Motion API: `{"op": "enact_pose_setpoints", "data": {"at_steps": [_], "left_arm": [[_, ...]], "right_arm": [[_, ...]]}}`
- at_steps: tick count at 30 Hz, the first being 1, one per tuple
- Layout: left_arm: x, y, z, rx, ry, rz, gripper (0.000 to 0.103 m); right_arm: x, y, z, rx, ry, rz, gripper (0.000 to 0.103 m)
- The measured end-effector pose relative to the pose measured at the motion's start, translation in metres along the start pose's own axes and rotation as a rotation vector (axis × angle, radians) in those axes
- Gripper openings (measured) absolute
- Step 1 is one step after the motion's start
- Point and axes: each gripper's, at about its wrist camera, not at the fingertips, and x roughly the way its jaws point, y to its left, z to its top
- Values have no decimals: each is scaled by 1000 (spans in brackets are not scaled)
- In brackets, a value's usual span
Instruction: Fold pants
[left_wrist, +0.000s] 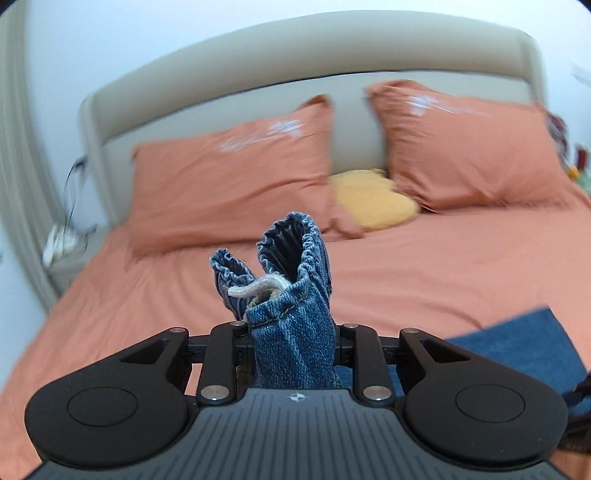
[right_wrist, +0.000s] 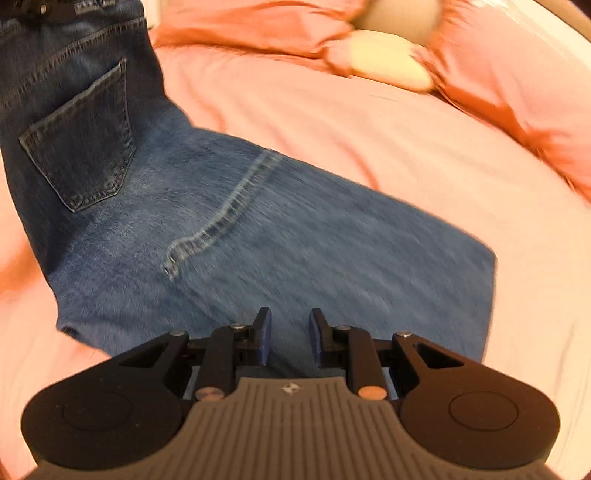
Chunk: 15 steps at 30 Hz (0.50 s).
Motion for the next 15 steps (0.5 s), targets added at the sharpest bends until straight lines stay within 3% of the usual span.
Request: {"op": "enact_pose_setpoints", "data": {"at_steps": [5, 8, 12, 15], "left_arm": [[-5, -99, -21, 225, -33, -33, 28], [-1, -152, -48, 353, -35, -104, 29], [17, -200, -83, 439, 56, -182, 28], [29, -216, -100, 467, 110, -223, 30]], "right_arm": [[-18, -26, -38, 173, -36, -32, 18], [-22, -35, -66, 262, -63, -28, 18], [-15, -38, -91, 312, -61, -28, 18], [-11, -40, -105, 301, -41, -11, 18]]}}
